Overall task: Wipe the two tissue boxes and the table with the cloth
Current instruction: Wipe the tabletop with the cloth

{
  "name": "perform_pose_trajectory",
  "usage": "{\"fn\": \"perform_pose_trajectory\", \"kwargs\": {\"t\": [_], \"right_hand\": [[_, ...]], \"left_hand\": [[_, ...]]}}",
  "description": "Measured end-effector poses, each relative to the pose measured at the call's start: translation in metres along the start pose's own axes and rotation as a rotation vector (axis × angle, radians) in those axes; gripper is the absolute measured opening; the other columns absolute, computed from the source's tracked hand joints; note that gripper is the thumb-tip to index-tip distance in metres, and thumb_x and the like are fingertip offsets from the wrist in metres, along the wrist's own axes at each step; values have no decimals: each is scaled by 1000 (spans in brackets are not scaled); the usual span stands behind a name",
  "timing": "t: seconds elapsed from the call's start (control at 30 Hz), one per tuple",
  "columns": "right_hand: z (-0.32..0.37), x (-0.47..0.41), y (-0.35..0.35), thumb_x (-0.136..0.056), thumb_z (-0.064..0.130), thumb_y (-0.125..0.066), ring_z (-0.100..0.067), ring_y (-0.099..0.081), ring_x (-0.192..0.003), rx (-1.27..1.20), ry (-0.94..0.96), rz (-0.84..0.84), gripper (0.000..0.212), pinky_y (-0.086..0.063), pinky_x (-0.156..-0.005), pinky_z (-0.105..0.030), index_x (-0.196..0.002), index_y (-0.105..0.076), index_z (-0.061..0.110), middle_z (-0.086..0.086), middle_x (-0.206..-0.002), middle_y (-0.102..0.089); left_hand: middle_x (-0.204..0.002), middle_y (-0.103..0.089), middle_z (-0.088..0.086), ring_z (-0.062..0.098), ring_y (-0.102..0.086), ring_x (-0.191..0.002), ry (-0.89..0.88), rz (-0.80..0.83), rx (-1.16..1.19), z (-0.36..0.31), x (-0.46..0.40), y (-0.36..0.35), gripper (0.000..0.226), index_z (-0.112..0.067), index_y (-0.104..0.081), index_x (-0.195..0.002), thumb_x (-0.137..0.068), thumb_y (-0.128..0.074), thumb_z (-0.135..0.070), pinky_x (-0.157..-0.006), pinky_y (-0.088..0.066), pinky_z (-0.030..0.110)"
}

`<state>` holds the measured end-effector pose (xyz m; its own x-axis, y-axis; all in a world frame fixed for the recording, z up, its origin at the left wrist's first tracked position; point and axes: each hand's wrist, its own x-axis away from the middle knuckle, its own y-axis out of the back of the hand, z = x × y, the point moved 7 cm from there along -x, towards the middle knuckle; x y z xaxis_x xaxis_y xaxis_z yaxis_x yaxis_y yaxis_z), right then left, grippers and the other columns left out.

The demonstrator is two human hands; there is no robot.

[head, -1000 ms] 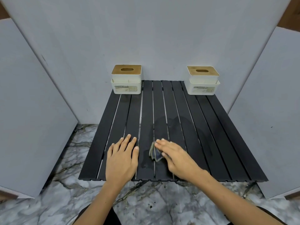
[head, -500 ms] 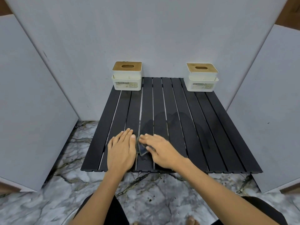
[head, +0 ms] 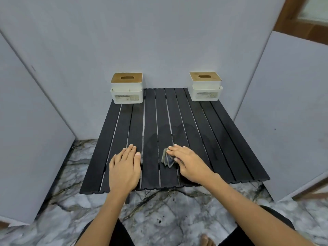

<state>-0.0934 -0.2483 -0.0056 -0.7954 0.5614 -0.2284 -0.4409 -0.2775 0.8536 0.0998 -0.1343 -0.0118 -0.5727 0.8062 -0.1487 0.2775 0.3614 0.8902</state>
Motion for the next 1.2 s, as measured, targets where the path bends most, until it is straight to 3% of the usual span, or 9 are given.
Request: {"fn": "perform_pose_trajectory", "kwargs": {"t": [0.1, 0.27, 0.37, 0.5, 0.67, 0.77, 0.93, 1.07, 1.2], "right_hand": [[7, -2, -7, -97, 8, -47, -21, -42, -139, -10, -84, -60, 39, -29, -116, -43, -134, -58, 11, -2, -146, -51], [12, 51, 0, -98, 14, -43, -10, -37, -141, -21, 37, 21, 39, -21, -119, -26, -135, -57, 15, 5, -146, -50], [-3, 76, 16, -97, 12, -46, -9, -37, -141, 15, 49, 28, 38, -23, -119, -27, -133, -59, 16, 7, -144, -52], [-53, 80, 47, -92, 4, -51, -17, -46, -136, 78, -65, -58, 38, -33, -115, -40, -127, -63, 13, 2, -138, -58], [-92, 63, 59, -98, 2, -51, -21, -42, -139, 10, -276, -121, 37, -26, -118, -35, -132, -59, 13, -1, -143, -53], [-82, 62, 50, -98, 4, -51, -24, -44, -138, -1, -328, -174, 37, -27, -117, -37, -133, -58, 10, -5, -143, -53], [-45, 67, 35, -100, 9, -47, -18, -40, -140, -14, -278, -134, 39, -19, -118, -28, -138, -53, 11, -2, -146, -49], [-7, 68, 17, -99, 23, -35, -14, -35, -143, -34, -217, -66, 46, -20, -121, -33, -141, -50, 14, 1, -150, -45], [15, 72, 13, -103, 30, -43, -8, -26, -146, -62, -150, 34, 47, -14, -118, -20, -149, -37, 20, 6, -155, -37]], "left_hand": [[-160, -35, -12, 10, -23, -151, -1, 7, -17, 1, -1, -1, 74, -27, -44, -152, -95, -8, -58, -124, -11, 39], [-162, -34, -10, 13, -21, -152, 18, 0, -43, -6, 1, -4, 73, -25, -43, -153, -96, -10, -57, -124, -10, 43], [-162, -33, -9, 15, -19, -153, 22, -10, -61, -10, 4, -6, 74, -24, -43, -152, -96, -10, -58, -124, -8, 44], [-162, -34, -9, 12, -19, -153, 1, -17, -55, -17, 8, -8, 73, -23, -44, -152, -96, -11, -57, -124, -7, 43], [-161, -36, -8, 11, -22, -152, -3, -30, -31, -18, 10, -8, 72, -23, -46, -151, -97, -12, -57, -124, -9, 44], [-159, -39, -8, 11, -25, -151, 3, -45, -14, -19, 10, -7, 72, -23, -49, -149, -97, -13, -57, -124, -11, 44], [-160, -38, -7, 14, -24, -151, -13, -29, -29, -21, 10, -9, 78, -24, -49, -148, -94, -10, -64, -123, -10, 46], [-153, -44, -13, 11, -28, -148, -128, 42, 73, -40, 17, -13, 73, -32, -53, -144, -92, -17, -68, -123, -5, 45], [-138, -45, -30, 3, -32, -143, -361, 251, 237, -75, 40, -24, 64, -40, -51, -140, -80, -44, -60, -124, -5, 48]]}}
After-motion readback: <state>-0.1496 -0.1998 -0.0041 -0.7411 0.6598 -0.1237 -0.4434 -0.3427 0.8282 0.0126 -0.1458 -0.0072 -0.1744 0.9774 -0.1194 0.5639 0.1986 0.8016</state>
